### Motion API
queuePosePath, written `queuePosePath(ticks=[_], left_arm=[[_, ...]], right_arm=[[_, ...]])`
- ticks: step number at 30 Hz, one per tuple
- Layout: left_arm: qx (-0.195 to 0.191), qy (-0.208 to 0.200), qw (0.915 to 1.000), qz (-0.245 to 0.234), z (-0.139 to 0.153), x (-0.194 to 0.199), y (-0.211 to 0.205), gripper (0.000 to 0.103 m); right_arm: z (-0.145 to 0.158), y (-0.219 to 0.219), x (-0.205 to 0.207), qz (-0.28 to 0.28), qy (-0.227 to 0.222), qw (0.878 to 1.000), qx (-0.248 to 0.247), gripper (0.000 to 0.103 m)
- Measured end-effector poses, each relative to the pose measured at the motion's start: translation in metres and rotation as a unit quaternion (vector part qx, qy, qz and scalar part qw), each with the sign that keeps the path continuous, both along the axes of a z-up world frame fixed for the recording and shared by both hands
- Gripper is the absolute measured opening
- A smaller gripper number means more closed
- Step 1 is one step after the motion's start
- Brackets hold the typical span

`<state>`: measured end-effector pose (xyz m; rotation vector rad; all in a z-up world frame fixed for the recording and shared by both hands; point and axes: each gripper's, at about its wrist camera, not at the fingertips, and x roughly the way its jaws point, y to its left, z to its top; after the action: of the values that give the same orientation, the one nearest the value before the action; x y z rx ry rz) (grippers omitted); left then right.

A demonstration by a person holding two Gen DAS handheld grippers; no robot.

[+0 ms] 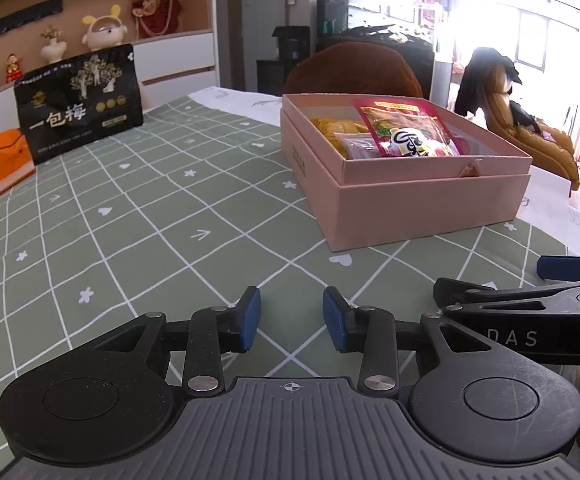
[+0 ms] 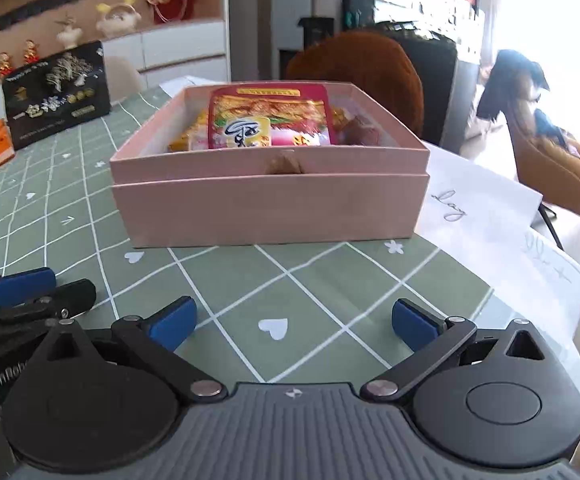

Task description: Organize snacks

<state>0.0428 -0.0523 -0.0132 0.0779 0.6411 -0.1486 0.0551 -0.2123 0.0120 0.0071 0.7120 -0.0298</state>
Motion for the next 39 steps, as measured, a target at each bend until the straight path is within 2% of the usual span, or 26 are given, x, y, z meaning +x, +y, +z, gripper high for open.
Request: queuePosePath(ticks=[39], left_arm=[[-0.003, -0.001, 1.0000, -0.001, -0.0004, -0.0001, 0.0014, 0.040]], right_arm=[[0.0008, -0.0010, -0.0017, -0.001, -0.003, 1.000, 0.001, 0.103]])
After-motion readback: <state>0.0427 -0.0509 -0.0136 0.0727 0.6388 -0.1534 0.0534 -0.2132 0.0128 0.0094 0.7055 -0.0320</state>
